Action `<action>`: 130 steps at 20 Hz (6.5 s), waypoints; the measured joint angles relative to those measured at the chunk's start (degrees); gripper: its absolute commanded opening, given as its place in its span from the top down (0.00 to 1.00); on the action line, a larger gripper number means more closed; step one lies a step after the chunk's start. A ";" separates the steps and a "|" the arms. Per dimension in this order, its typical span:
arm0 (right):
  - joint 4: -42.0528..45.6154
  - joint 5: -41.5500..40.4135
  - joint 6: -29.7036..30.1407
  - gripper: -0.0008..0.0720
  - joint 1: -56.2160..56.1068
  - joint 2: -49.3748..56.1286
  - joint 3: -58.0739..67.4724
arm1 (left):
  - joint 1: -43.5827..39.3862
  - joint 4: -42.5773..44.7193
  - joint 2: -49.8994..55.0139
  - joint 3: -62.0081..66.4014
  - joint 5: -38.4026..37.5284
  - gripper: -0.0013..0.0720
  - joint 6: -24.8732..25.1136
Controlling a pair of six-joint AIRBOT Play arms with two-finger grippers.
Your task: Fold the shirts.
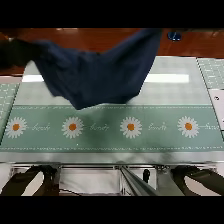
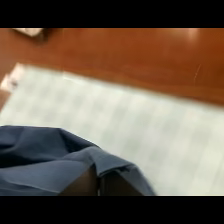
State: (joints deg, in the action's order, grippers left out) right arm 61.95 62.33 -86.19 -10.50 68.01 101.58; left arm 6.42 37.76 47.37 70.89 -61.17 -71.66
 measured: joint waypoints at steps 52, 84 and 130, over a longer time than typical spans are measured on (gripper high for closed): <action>5.51 7.69 2.91 0.42 35.98 -10.49 -64.74 | 17.99 18.47 30.45 -21.68 -12.07 0.29 -0.26; -5.88 -0.63 3.06 0.96 16.94 -1.62 -71.82 | 7.48 17.70 38.07 -21.86 -12.37 0.96 3.72; 11.41 -4.70 -2.27 0.96 11.13 6.01 -20.72 | -0.79 21.51 25.64 0.85 22.95 0.96 -6.64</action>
State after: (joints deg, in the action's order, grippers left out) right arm 73.36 57.63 -88.47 0.62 74.02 80.86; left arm 5.63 59.27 73.01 71.75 -38.22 -78.30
